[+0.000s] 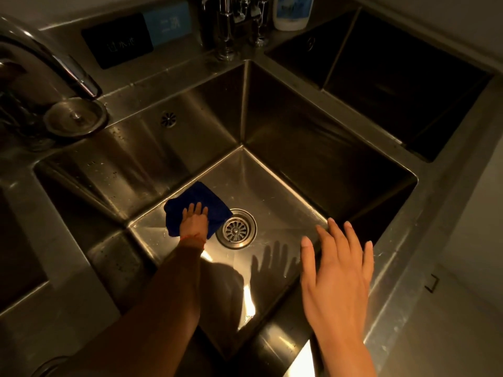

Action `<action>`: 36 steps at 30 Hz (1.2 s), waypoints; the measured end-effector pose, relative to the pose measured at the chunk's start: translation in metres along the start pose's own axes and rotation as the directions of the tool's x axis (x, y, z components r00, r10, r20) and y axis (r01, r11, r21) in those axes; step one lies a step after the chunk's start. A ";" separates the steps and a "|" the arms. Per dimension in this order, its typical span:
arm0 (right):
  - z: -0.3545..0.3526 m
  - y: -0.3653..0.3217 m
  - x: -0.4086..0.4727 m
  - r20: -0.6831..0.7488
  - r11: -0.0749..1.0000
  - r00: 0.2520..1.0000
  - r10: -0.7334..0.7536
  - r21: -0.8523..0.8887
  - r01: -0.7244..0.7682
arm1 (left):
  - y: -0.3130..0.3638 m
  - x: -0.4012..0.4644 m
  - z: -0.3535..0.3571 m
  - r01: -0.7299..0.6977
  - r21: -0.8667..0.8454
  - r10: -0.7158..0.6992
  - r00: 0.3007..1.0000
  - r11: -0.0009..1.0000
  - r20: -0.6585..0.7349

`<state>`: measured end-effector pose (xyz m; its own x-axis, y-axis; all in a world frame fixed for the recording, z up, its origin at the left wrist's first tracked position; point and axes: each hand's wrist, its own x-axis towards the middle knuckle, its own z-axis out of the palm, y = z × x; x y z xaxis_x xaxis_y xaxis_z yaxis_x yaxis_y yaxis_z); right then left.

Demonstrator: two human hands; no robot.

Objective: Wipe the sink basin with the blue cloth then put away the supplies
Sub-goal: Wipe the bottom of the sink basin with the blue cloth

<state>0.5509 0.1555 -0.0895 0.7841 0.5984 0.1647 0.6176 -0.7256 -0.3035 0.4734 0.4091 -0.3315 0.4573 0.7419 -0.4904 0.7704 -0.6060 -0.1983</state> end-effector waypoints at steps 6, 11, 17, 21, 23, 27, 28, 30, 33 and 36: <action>0.000 0.001 0.000 0.008 1.000 1.000 -0.016 -0.002 0.016 | 0.001 -0.003 0.001 0.033 -0.004 -0.033 0.999 0.999 -0.008; -0.001 0.001 -0.001 0.017 0.999 0.999 -0.028 -0.013 0.029 | 0.009 0.003 -0.015 0.010 0.009 -0.010 1.000 1.000 -0.014; 0.002 0.001 0.000 -0.003 1.000 1.000 -0.011 -0.003 0.011 | 0.024 0.014 -0.027 0.002 -0.056 -0.005 0.999 0.998 -0.048; 0.001 0.001 -0.001 0.000 1.000 1.000 -0.007 0.014 0.007 | 0.018 0.008 -0.019 -0.007 -0.033 0.005 0.997 0.999 -0.076; 0.001 0.001 -0.001 0.008 1.000 1.000 -0.005 0.024 0.005 | 0.014 0.002 -0.014 0.006 -0.042 -0.009 0.997 0.999 -0.071; -0.001 0.000 -0.001 0.017 1.000 1.000 0.002 0.023 -0.002 | 0.006 -0.004 -0.008 0.041 -0.054 -0.043 0.998 0.998 -0.045; -0.001 0.000 -0.001 0.019 1.000 1.000 0.004 0.022 -0.005 | 0.005 -0.004 -0.007 0.034 -0.039 -0.036 0.998 0.999 -0.046; -0.001 0.000 0.000 0.017 1.000 1.000 0.008 0.022 -0.008 | 0.006 -0.002 -0.007 0.023 -0.017 -0.024 0.998 1.000 -0.063; 0.001 0.001 0.000 0.013 1.000 1.000 0.009 0.017 -0.009 | 0.013 0.004 -0.012 0.019 -0.016 -0.021 0.996 1.000 -0.087; 0.002 0.001 0.000 -0.010 1.000 1.000 0.008 0.018 -0.008 | 0.023 0.015 -0.023 -0.018 -0.016 0.016 0.994 1.000 -0.104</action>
<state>0.5512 0.1554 -0.0912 0.7898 0.5890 0.1713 0.6098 -0.7241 -0.3221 0.5083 0.4135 -0.3240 0.5137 0.7578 -0.4023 0.7691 -0.6145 -0.1757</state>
